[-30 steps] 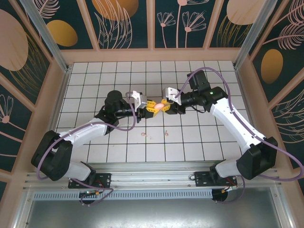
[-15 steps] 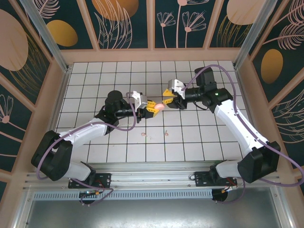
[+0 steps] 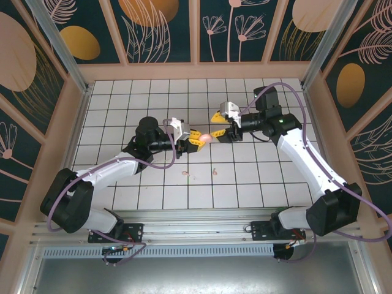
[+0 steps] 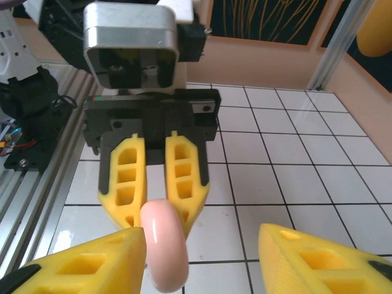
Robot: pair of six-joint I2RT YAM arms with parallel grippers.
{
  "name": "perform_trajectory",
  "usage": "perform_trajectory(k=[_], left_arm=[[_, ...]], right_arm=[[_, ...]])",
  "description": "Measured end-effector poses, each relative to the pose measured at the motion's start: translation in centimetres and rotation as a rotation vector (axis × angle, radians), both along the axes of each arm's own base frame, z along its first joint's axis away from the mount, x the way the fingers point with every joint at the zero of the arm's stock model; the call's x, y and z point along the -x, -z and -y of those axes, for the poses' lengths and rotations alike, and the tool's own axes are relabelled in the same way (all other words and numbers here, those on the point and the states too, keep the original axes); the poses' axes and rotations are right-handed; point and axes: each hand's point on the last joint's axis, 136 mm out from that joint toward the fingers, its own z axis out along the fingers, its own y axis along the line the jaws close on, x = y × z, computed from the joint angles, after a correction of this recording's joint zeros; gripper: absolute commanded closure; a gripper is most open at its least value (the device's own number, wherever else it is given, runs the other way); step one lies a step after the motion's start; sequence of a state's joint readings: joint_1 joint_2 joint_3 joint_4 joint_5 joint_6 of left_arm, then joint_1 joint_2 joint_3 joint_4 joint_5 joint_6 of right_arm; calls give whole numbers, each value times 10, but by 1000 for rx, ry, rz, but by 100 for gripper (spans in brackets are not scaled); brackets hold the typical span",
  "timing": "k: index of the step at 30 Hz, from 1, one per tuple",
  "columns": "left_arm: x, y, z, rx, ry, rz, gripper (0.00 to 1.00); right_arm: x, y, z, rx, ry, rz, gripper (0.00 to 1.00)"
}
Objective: Insert the wireless bluetooth earbuds into the charging case
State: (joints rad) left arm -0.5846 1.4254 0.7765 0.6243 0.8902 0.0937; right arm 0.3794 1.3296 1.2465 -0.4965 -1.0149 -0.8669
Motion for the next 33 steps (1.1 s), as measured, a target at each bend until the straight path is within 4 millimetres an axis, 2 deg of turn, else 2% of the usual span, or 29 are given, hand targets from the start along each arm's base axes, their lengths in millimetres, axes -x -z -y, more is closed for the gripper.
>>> perform_trajectory(k=[9,24,33], left_arm=[[0,0,0,0,0,1,85],[0,-1,0,2,1,3,85],[-3,-1,-1,1,-11,3,86]], right_arm=[[9,13,-5,18,-43,-14,44],[1,34,-13,44,-51,-70,42],[-8,31,-14,35,-16,-80,42]])
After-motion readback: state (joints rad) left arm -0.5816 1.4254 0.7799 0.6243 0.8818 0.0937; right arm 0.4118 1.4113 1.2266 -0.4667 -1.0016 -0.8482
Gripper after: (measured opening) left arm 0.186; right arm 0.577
